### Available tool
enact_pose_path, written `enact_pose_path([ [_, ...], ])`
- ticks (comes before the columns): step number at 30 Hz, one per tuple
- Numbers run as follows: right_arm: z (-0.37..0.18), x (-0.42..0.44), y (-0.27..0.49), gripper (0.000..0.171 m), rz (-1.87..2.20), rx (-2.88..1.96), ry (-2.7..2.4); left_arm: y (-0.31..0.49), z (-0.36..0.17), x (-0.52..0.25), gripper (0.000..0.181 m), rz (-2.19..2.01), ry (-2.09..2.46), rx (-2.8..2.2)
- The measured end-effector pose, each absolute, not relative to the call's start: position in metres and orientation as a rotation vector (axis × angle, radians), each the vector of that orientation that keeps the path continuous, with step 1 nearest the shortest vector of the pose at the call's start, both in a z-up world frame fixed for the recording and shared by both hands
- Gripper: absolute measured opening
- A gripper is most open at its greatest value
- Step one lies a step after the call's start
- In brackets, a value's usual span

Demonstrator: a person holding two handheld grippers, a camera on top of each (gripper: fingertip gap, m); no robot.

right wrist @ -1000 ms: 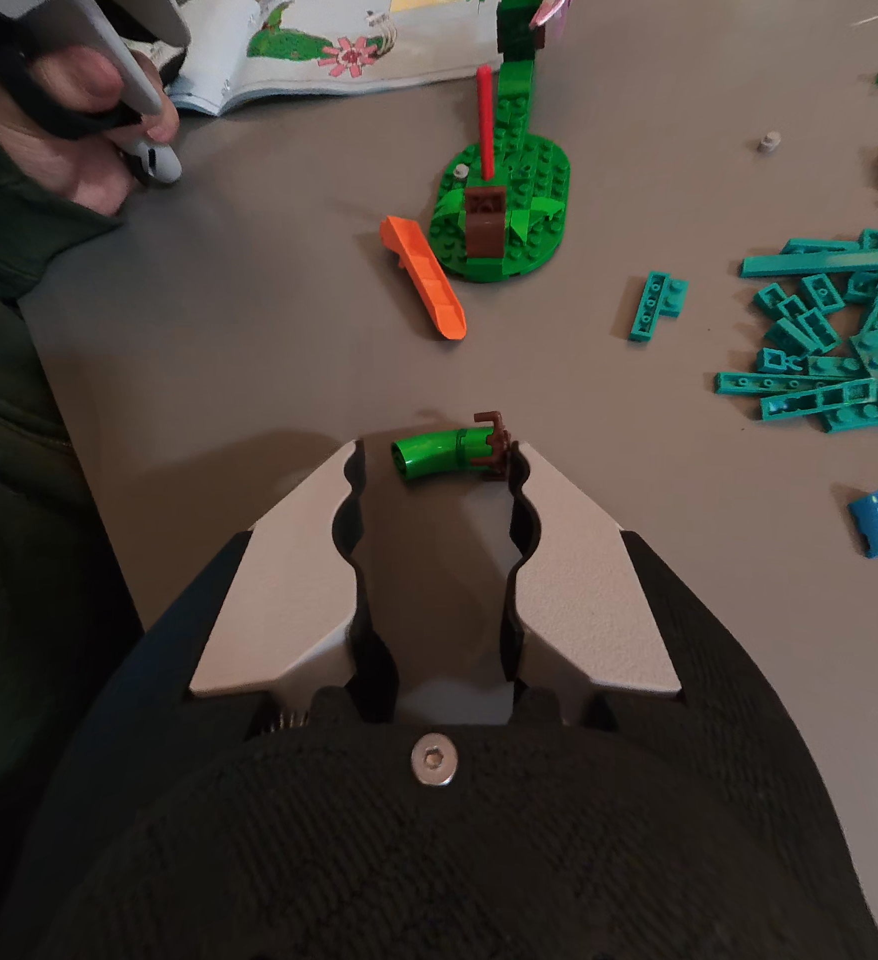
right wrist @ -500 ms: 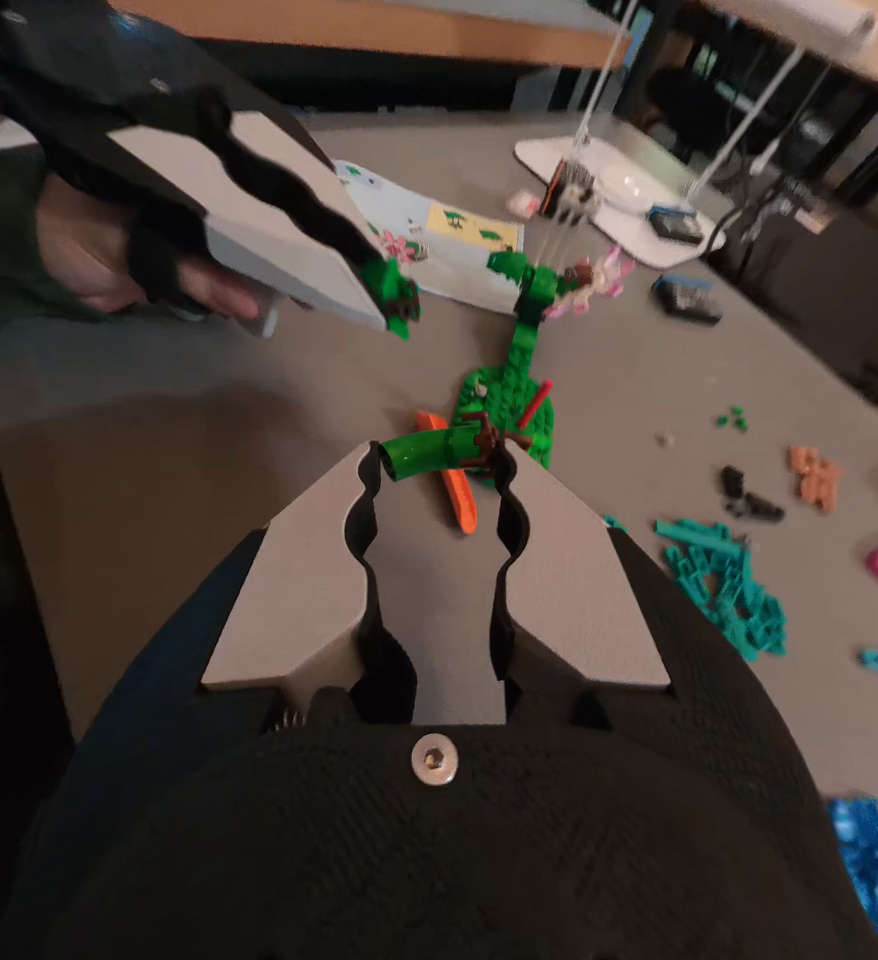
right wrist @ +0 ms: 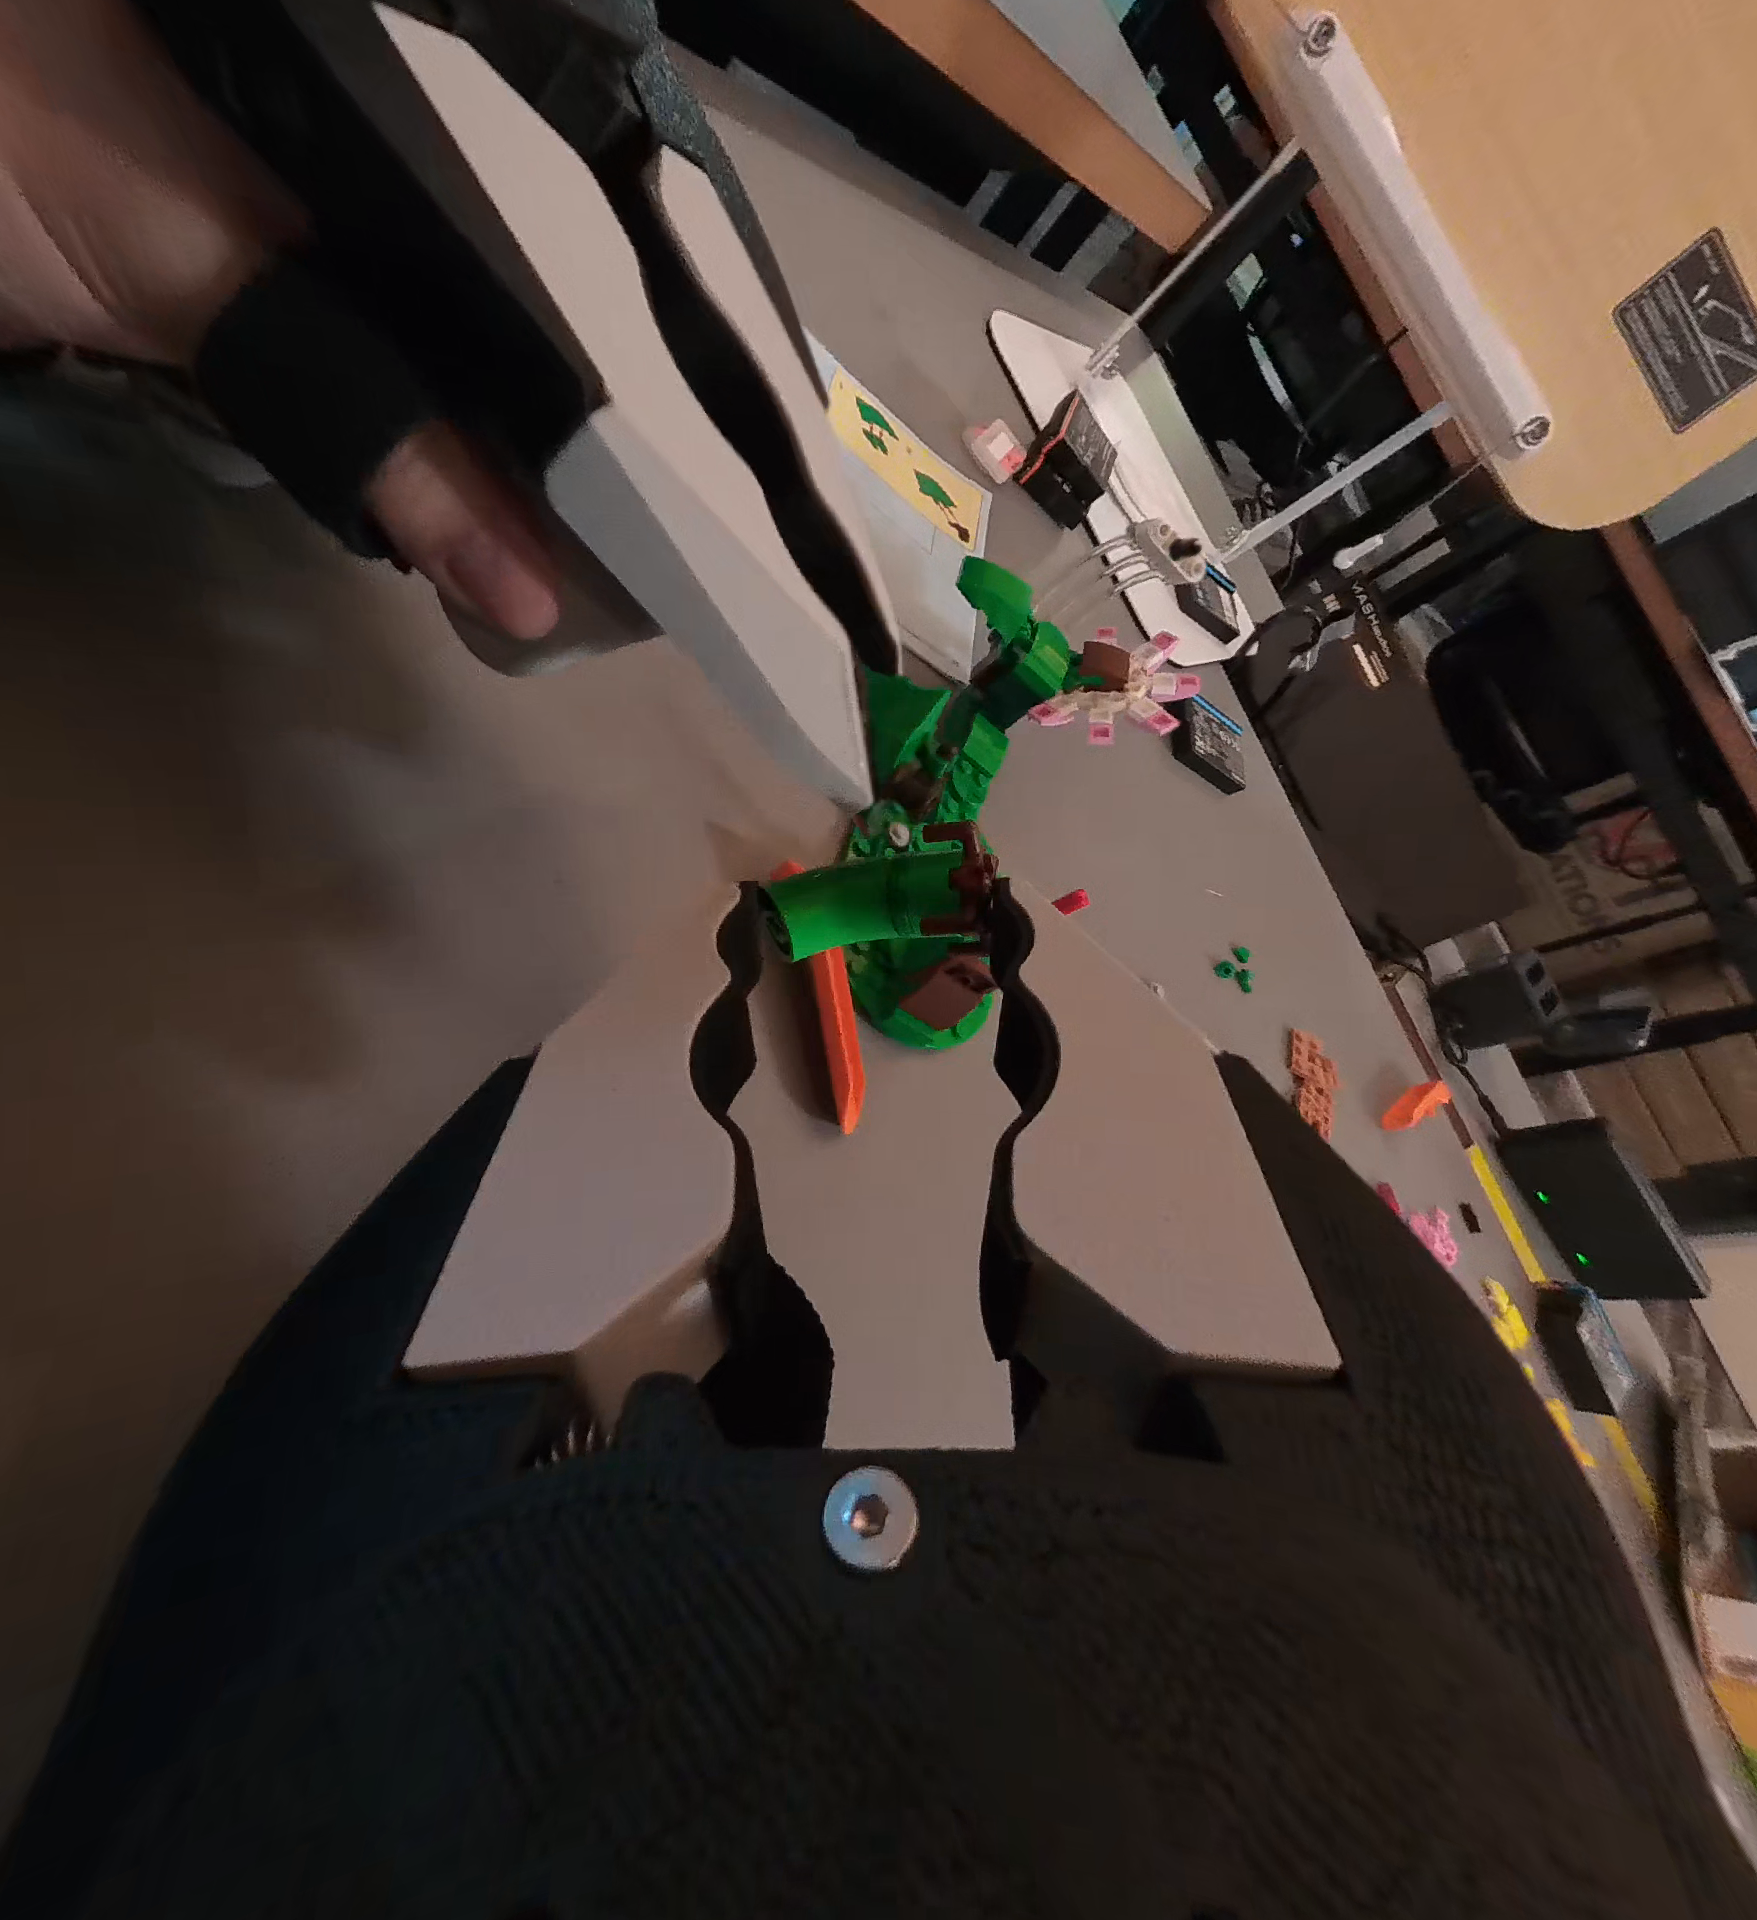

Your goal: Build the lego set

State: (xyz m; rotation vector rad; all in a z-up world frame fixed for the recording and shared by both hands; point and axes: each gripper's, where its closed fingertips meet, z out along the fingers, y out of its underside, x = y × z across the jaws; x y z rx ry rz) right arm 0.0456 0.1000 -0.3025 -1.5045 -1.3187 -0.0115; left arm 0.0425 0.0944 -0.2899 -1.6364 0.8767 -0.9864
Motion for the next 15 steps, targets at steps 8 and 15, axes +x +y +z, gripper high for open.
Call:
enact_pose_path([
  [8,-0.286,0.04,0.107,0.043,-0.007,-1.485,-1.169,0.102,-0.274,0.036,0.01,-0.971,0.767,-1.554],
  [15,-0.285,0.028,0.112,0.043,0.066,-1.524,-1.085,0.107,-0.271,0.03,0.01,-0.867,0.759,-1.516],
])
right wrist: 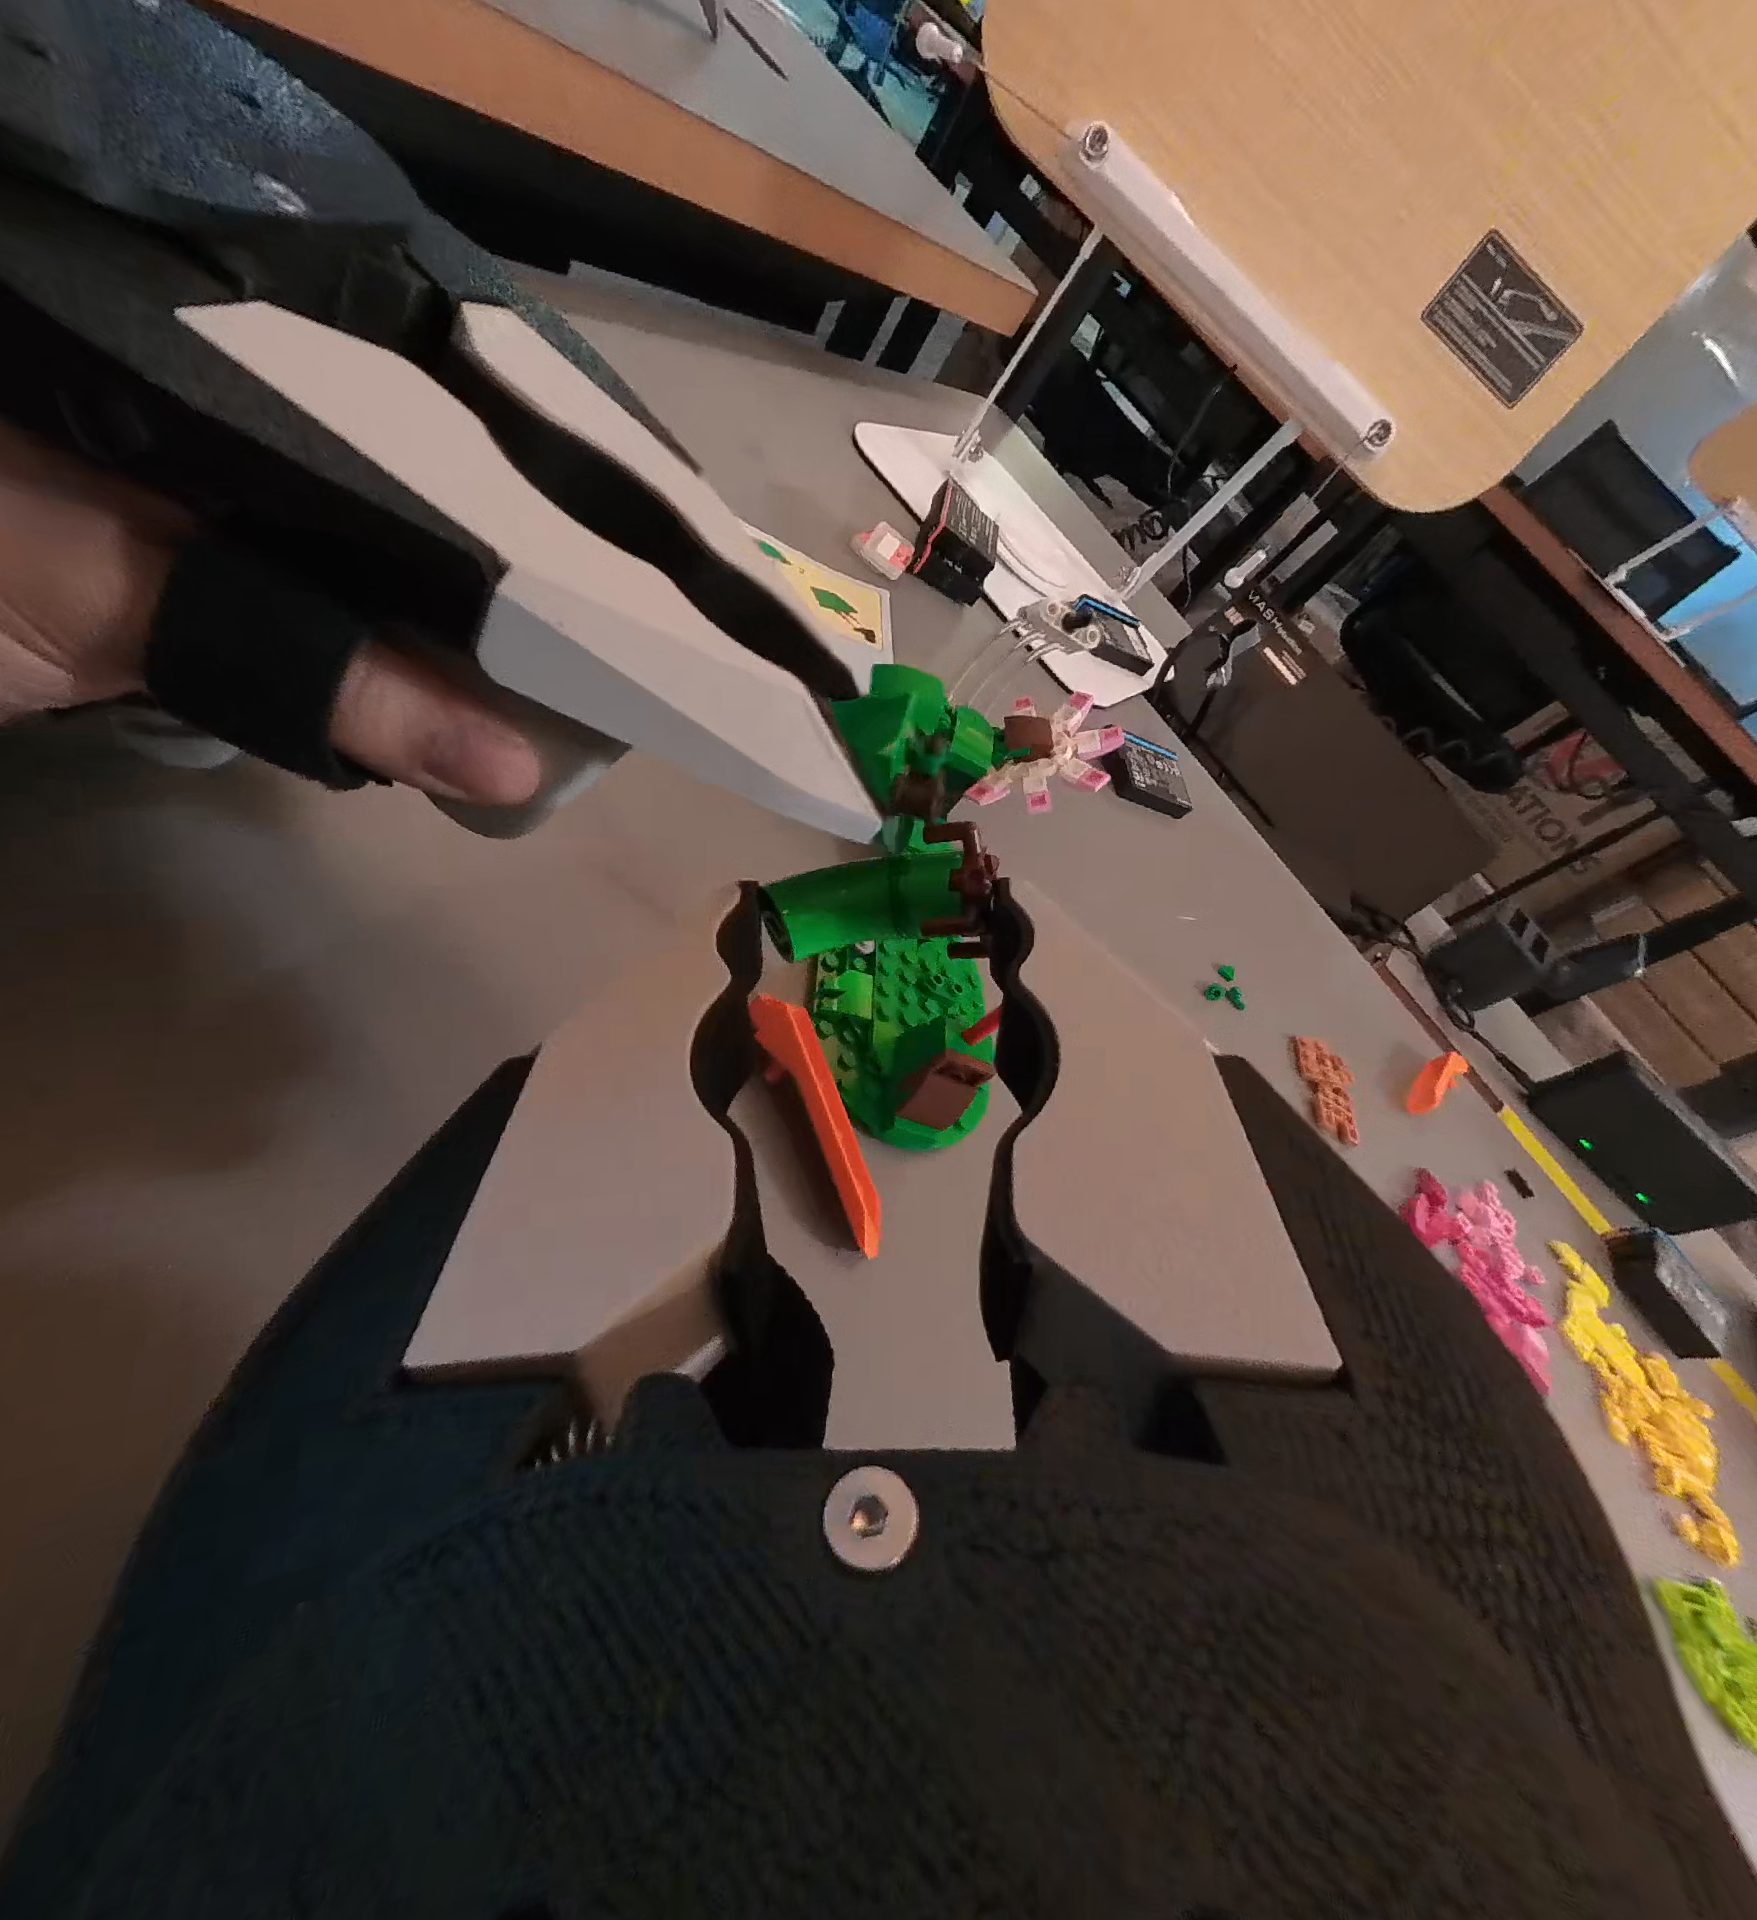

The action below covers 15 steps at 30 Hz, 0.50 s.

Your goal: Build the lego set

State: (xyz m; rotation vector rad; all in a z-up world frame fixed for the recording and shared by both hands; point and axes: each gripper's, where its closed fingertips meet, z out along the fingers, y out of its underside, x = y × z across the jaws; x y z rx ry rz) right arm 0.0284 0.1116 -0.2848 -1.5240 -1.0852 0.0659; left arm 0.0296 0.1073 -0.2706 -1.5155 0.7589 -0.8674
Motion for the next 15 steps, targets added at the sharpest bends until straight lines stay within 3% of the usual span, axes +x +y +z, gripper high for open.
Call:
enact_pose_path([
  [15,-0.2769,0.0277,0.1124,0.043,0.017,-1.484,-1.078,0.109,-0.2689,0.0258,0.01,-0.786,0.765,-1.479],
])
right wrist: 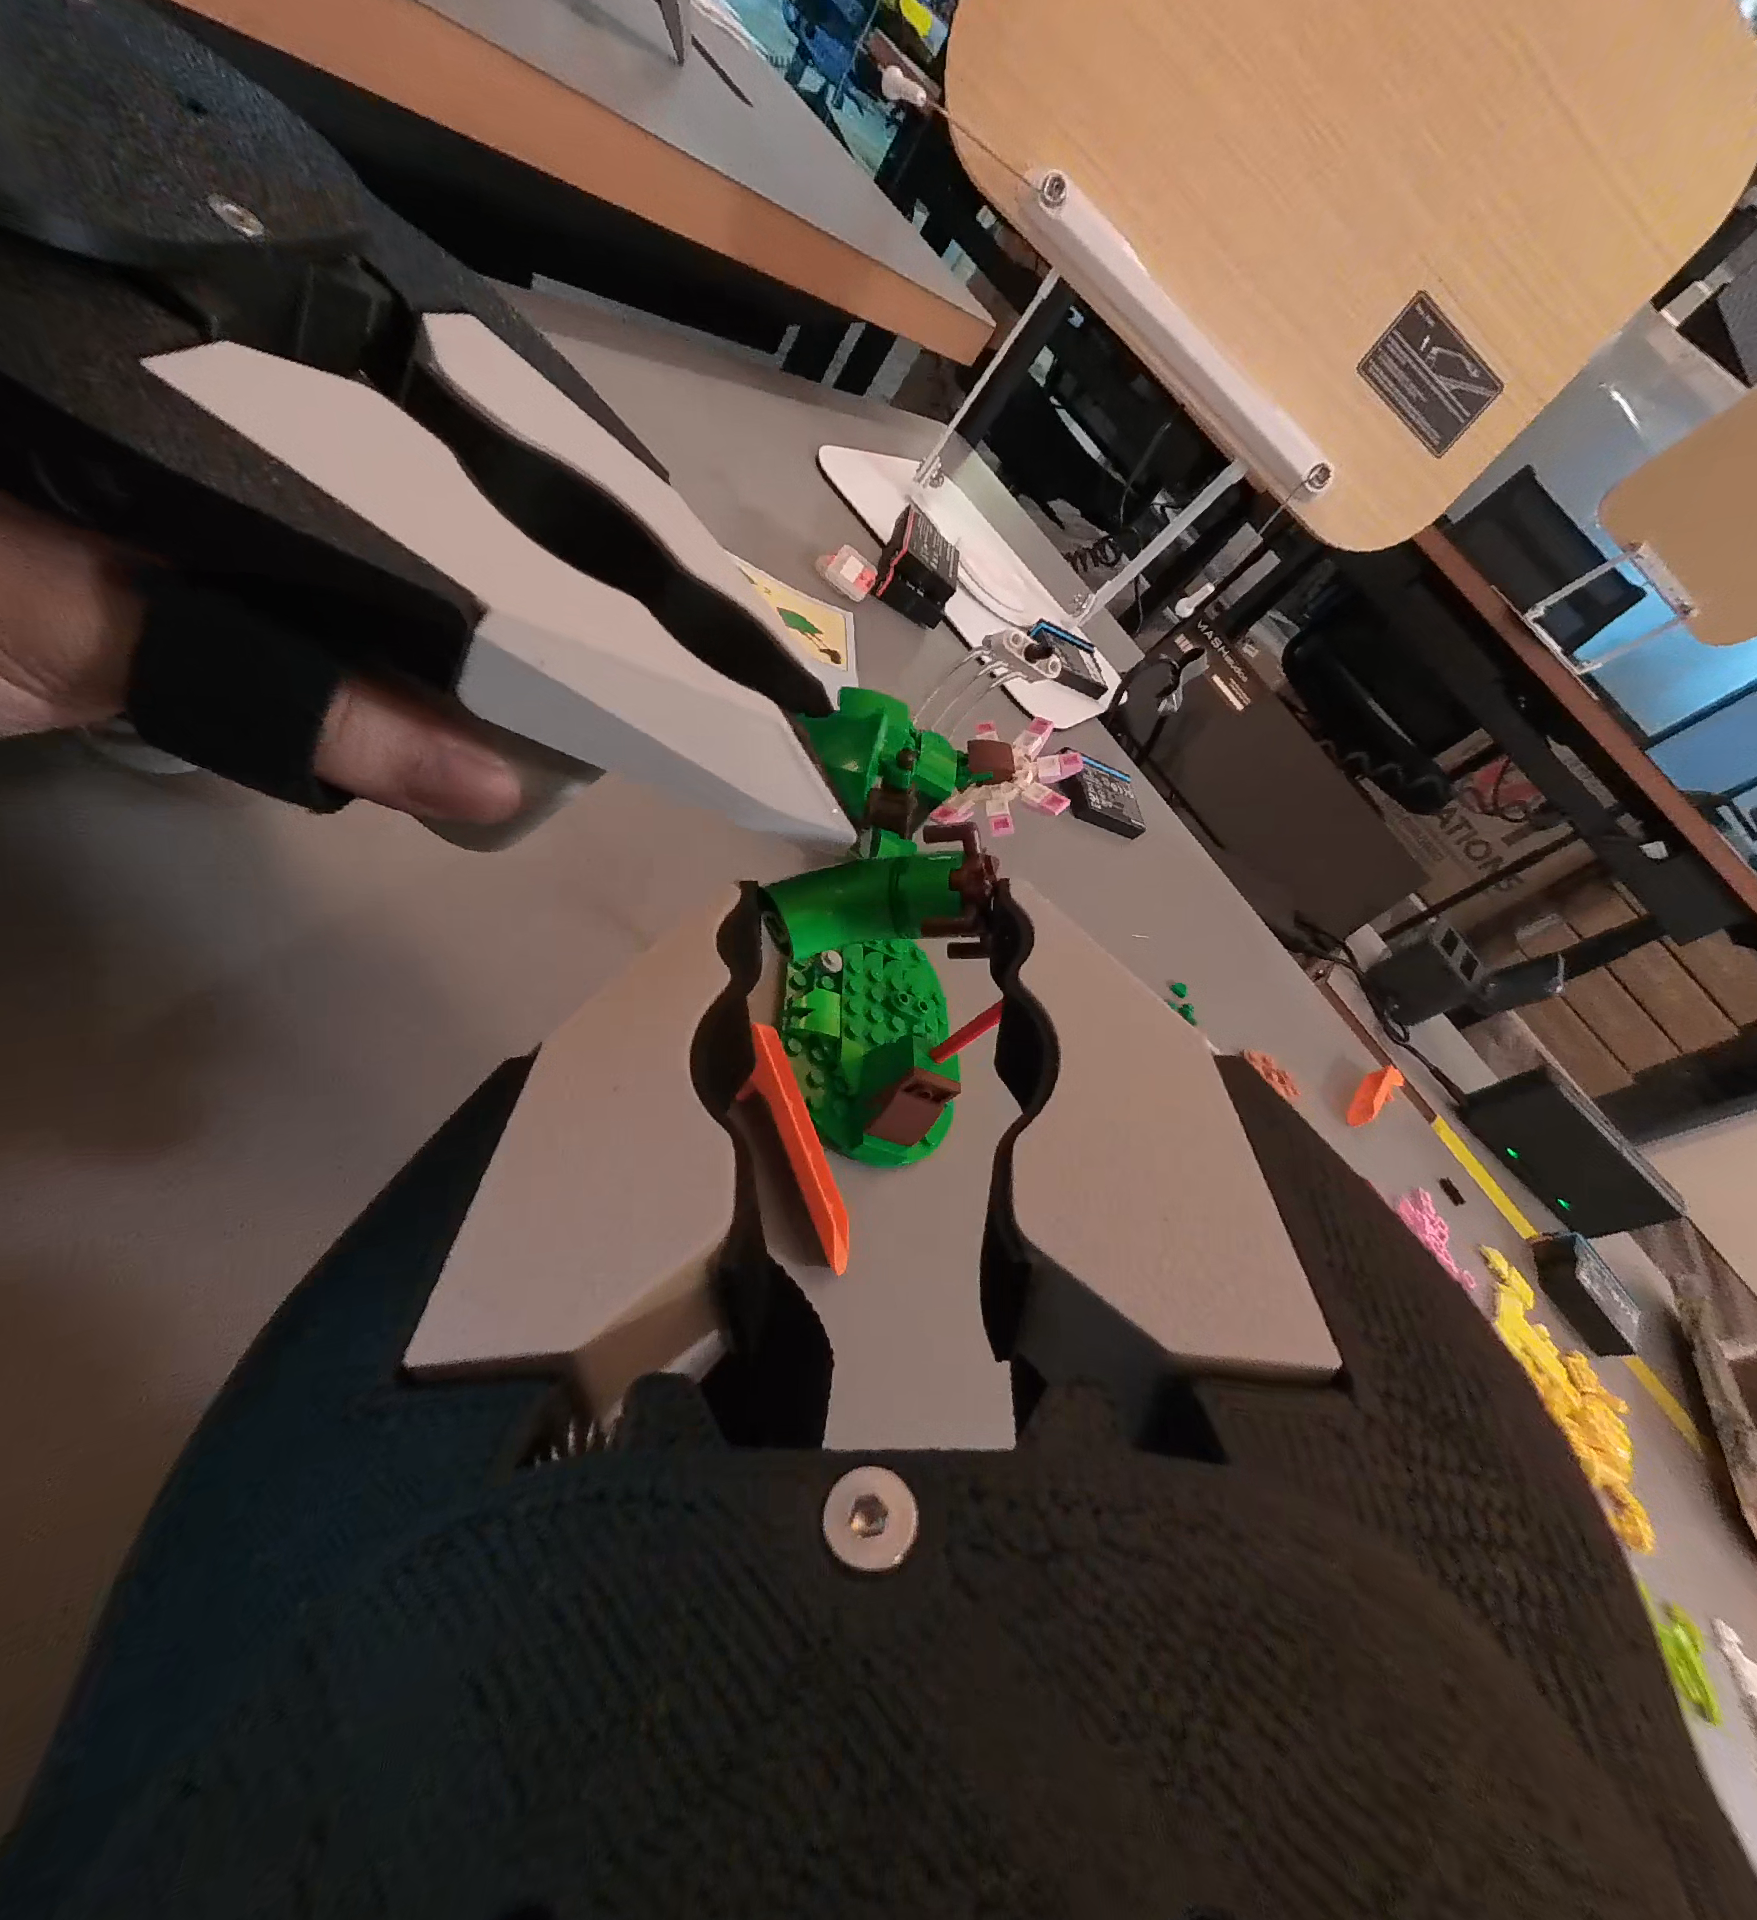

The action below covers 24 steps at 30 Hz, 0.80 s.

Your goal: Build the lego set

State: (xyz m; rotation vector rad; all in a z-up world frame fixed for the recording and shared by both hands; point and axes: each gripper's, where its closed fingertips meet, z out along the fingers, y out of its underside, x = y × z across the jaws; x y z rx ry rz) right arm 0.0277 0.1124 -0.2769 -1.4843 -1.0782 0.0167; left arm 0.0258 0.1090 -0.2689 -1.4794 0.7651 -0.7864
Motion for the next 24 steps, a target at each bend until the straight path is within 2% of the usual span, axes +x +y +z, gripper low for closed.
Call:
enact_pose_path([
  [3,-0.276,0.03,0.114,0.043,0.065,-1.502,-1.051,0.108,-0.265,0.024,0.01,-0.766,0.767,-1.444],
  [7,-0.277,0.036,0.118,0.043,0.384,-1.626,-0.896,0.109,-0.263,0.019,0.01,-0.749,0.748,-1.418],
  [12,-0.247,0.062,0.124,0.043,1.19,-1.68,-0.359,0.108,-0.261,0.017,0.01,-0.737,0.751,-1.399],
  [17,-0.222,0.097,0.127,0.043,1.961,-1.414,0.28,0.103,-0.261,0.023,0.011,-0.68,0.814,-1.366],
  [24,-0.224,0.099,0.123,0.043,2.216,-1.275,0.51,0.096,-0.261,0.029,0.01,-0.59,0.897,-1.317],
])
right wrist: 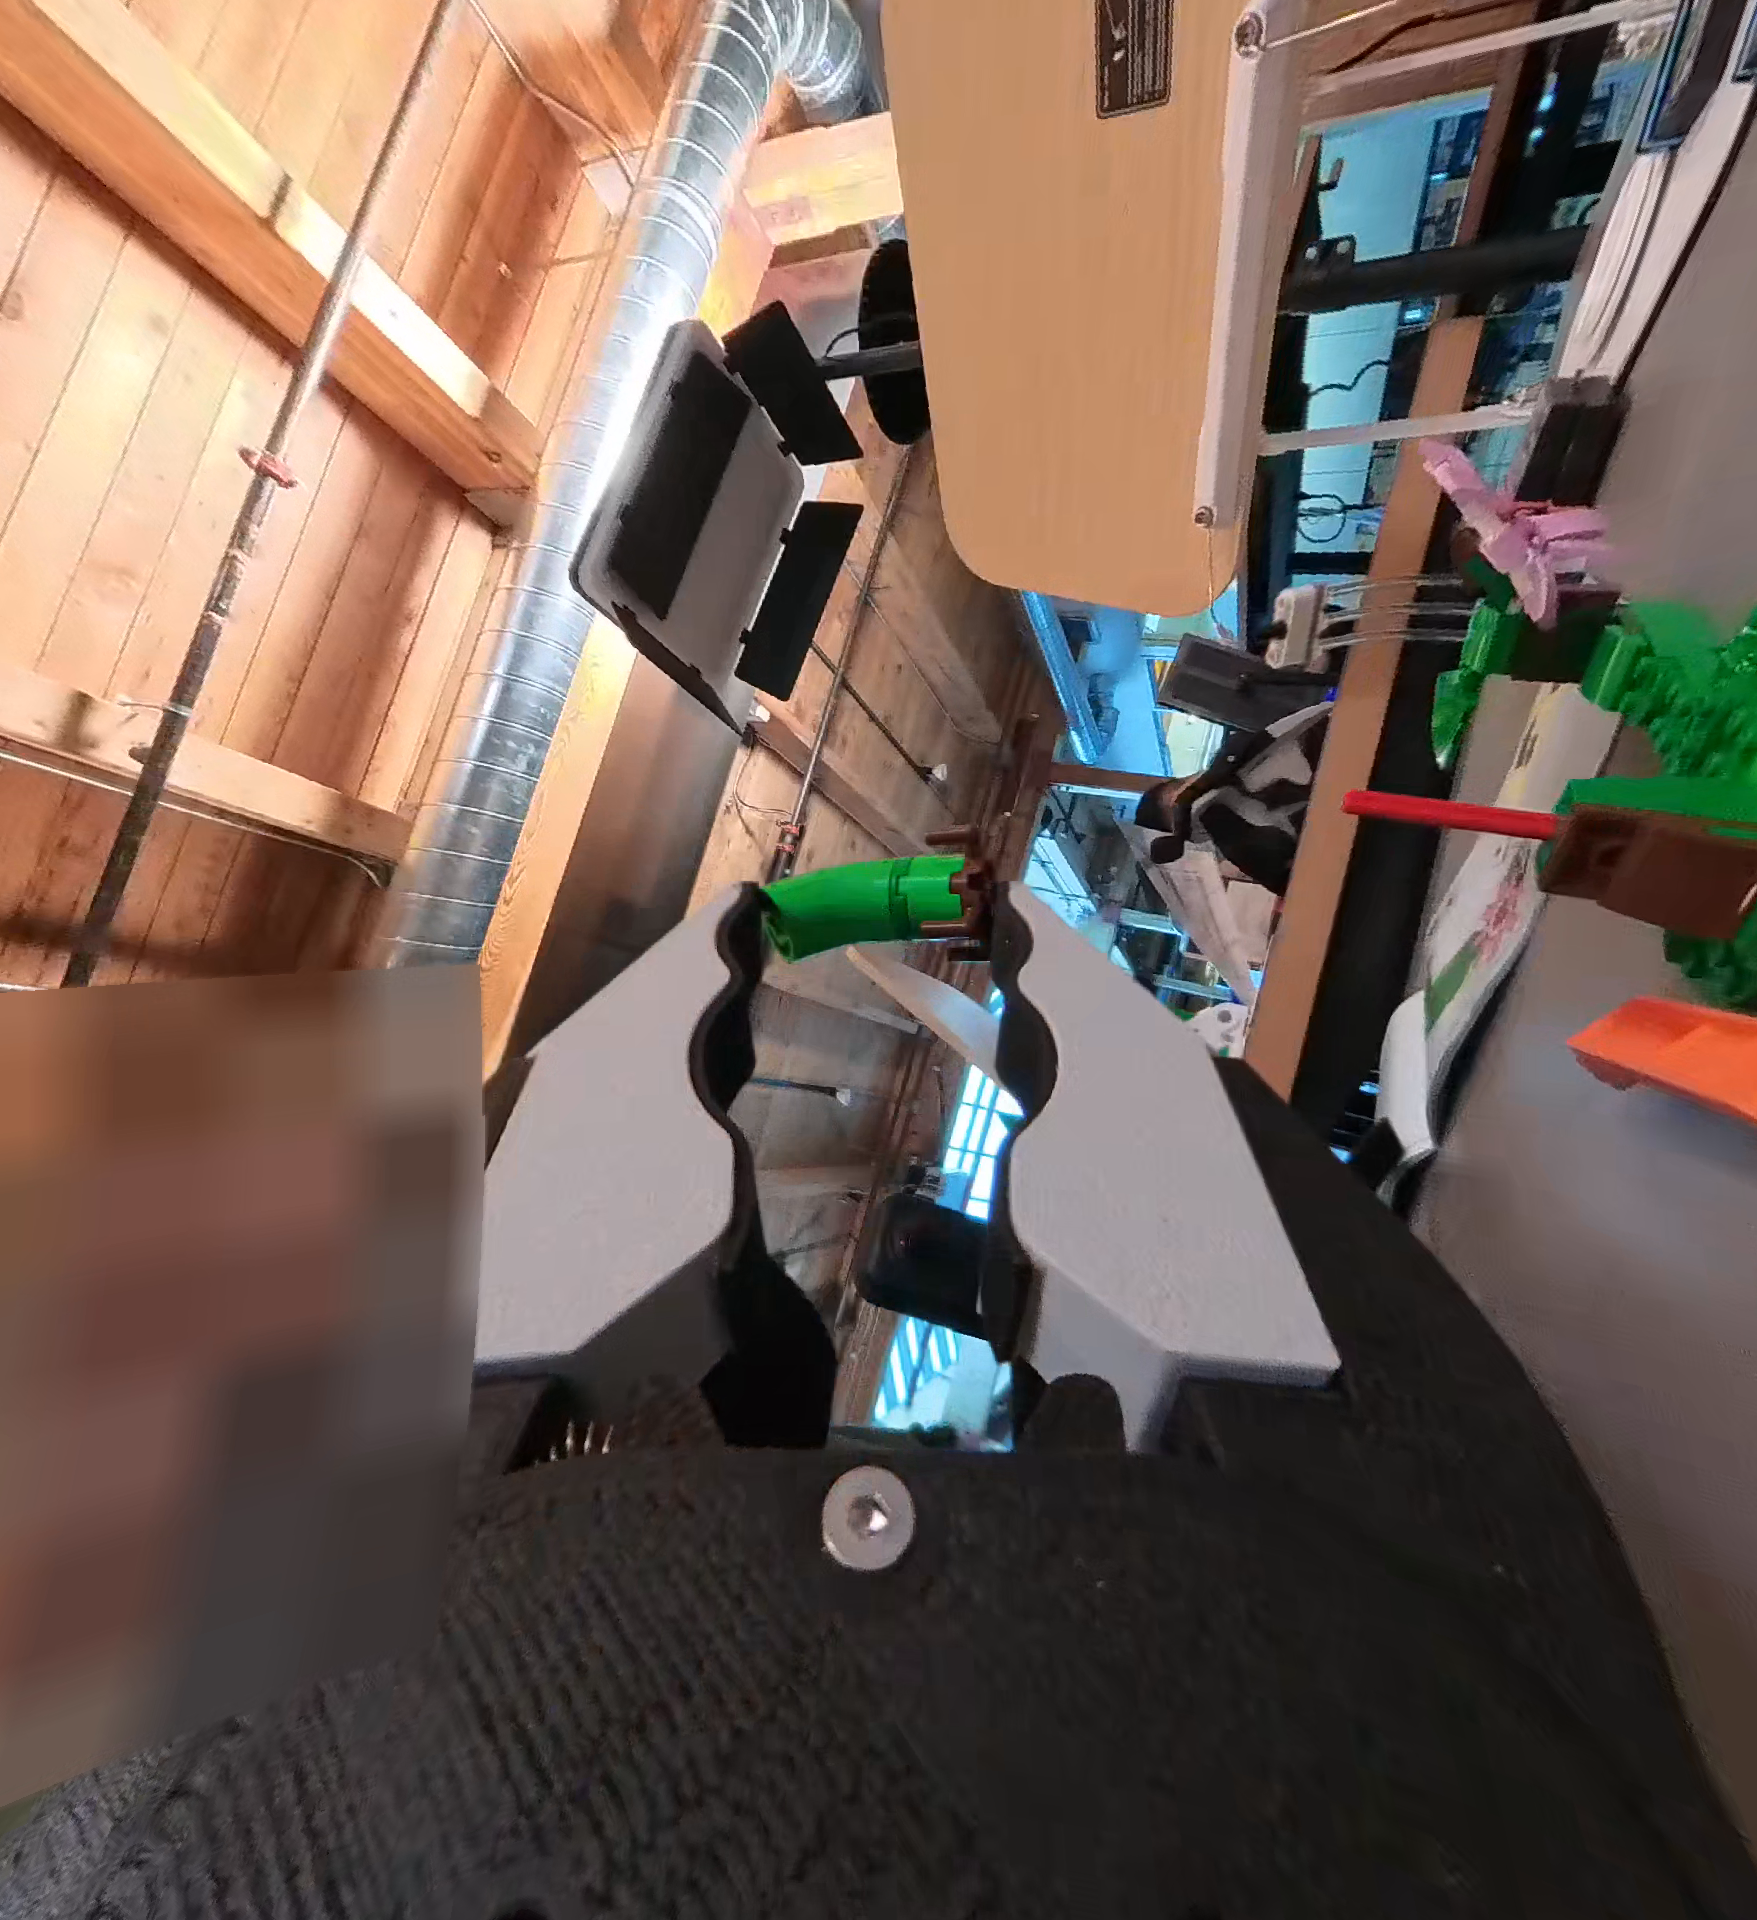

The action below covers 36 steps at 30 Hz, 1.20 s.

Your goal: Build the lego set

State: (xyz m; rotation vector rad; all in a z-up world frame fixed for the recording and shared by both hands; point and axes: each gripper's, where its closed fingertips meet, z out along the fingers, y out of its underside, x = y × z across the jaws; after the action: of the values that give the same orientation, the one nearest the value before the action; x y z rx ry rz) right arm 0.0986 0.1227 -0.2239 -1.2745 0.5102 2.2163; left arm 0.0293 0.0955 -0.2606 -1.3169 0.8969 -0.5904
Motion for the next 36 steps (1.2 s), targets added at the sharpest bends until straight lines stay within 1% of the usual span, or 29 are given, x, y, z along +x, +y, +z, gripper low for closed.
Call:
enact_pose_path([
  [19,-0.234,0.121,0.137,0.043,2.136,-1.184,0.712,0.092,-0.263,0.033,0.011,-0.567,0.932,-1.303],
  [22,-0.237,0.14,0.143,0.043,2.027,-1.109,0.793,0.092,-0.263,0.034,0.011,-0.57,0.937,-1.305],
  [28,-0.248,0.198,0.148,0.043,1.636,-0.999,0.919,0.091,-0.265,0.035,0.011,-0.579,0.947,-1.31],
  [31,-0.249,0.21,0.147,0.043,1.563,-0.977,0.929,0.091,-0.266,0.036,0.011,-0.58,0.951,-1.309],
  [36,-0.249,0.21,0.146,0.043,1.565,-0.97,0.923,0.091,-0.266,0.037,0.011,-0.58,0.956,-1.309],
])
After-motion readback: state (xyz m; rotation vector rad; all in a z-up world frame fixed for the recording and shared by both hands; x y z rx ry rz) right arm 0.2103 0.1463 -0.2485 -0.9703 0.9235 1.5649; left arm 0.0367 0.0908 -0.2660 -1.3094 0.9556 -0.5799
